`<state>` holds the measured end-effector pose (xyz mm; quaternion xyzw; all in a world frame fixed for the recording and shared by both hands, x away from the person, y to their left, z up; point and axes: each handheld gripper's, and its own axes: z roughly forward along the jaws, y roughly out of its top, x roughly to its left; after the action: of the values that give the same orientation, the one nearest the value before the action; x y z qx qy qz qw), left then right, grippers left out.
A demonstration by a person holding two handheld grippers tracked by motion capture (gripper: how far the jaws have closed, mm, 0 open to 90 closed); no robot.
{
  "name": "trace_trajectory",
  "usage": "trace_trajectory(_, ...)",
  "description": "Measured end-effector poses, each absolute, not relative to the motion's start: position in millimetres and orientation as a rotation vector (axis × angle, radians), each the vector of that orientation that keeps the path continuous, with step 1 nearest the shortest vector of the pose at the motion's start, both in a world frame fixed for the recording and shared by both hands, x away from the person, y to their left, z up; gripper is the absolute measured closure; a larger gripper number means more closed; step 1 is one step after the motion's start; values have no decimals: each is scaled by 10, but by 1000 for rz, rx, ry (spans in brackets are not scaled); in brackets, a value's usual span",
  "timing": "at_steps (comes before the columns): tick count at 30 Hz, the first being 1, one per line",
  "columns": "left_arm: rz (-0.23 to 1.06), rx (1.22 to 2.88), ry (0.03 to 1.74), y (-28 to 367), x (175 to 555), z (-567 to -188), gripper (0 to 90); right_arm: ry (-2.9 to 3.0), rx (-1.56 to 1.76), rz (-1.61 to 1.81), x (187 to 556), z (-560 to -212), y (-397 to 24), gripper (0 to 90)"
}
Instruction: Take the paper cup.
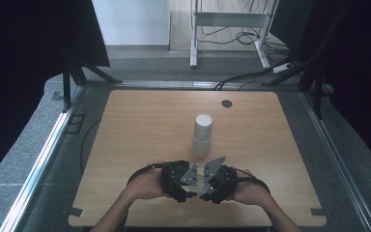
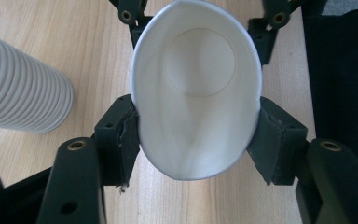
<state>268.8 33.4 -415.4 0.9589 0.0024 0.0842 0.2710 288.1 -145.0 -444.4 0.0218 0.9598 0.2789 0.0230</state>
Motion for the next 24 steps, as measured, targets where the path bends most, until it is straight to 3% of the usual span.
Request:
trace_trajectory(8, 194, 2531, 36, 387, 2732, -4140, 327, 2964, 106, 951, 2871, -4437, -1504, 375)
trace_trajectory(17, 129, 2389, 130, 514, 2759, -4090, 191, 2919, 166, 1110, 2872, -4426, -1615, 369)
trace_trajectory(24, 84, 2280, 179, 584, 2785, -4094, 158, 2877, 186, 1230, 2863, -4453, -1673, 368)
